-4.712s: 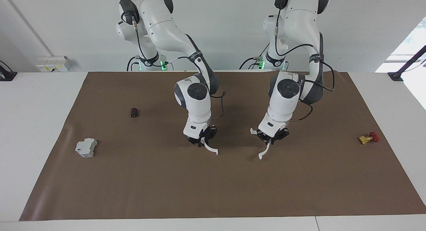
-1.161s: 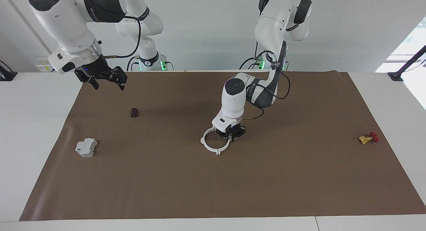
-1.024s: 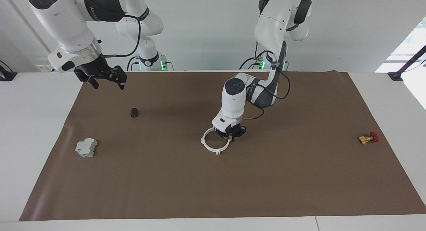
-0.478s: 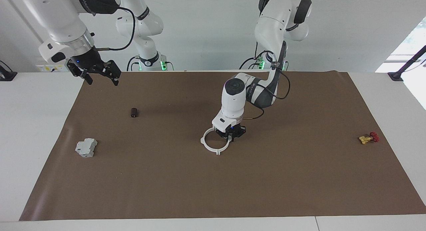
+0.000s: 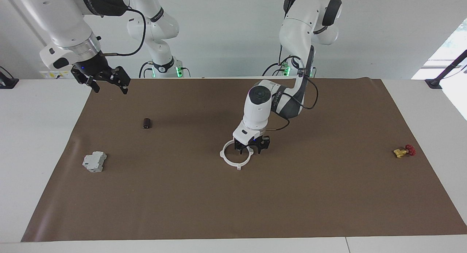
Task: Assemble drain pipe with both arms
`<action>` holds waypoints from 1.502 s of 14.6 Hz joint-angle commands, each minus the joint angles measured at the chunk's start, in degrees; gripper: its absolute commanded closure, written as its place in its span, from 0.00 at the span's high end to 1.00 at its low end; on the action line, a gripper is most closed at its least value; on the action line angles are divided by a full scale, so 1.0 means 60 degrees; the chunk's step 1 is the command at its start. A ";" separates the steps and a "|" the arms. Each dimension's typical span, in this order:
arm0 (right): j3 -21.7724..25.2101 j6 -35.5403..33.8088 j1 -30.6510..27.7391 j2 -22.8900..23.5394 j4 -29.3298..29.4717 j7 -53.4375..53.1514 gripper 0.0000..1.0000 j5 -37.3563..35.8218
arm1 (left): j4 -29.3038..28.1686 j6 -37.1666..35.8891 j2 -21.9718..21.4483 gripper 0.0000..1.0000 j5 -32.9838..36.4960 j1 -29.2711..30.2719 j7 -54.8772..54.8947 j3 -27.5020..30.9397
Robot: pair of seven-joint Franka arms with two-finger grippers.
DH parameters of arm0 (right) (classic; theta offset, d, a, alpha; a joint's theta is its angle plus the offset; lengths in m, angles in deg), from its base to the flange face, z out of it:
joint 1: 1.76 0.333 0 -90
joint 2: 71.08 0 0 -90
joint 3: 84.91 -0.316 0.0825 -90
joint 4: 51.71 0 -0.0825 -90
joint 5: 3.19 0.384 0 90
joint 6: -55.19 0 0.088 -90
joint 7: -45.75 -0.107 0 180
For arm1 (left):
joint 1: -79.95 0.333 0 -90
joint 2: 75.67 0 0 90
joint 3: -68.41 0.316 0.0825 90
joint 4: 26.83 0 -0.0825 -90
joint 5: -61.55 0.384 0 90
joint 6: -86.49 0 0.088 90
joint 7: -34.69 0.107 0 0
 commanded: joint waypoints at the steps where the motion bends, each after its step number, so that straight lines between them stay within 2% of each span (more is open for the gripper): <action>1: -0.0077 0.0195 -0.0086 -0.0090 -0.0153 0.0186 1.00 -0.0076 | -0.0310 0.0002 -0.0595 1.00 -0.0105 0.0224 -0.0048 0.0086; 5: -0.0077 0.0195 -0.0086 -0.0090 -0.0124 0.0200 1.00 -0.0076 | -0.1333 -0.0816 -0.2248 1.00 -0.0105 0.1291 0.0025 0.0086; 8: -0.0092 0.0195 -0.0086 -0.0090 -0.0124 0.0186 1.00 -0.0076 | -0.1890 -0.1360 -0.3099 1.00 -0.0105 0.2332 0.0375 0.0101; 12: -0.0092 0.0210 -0.0071 -0.0090 -0.0124 0.0200 1.00 -0.0076 | -0.2391 -0.1725 -0.4038 1.00 -0.0090 0.4059 0.2569 0.0071; 16: -0.0092 0.0210 -0.0086 -0.0090 -0.0124 0.0200 1.00 -0.0076 | -0.2129 -0.2632 -0.4887 1.00 -0.0105 0.5379 0.3906 0.0101; 22: -0.0092 0.0210 -0.0071 -0.0090 -0.0124 0.0200 1.00 -0.0076 | 0.0008 -0.4800 -0.4772 1.00 -0.0440 0.5864 0.4198 0.0189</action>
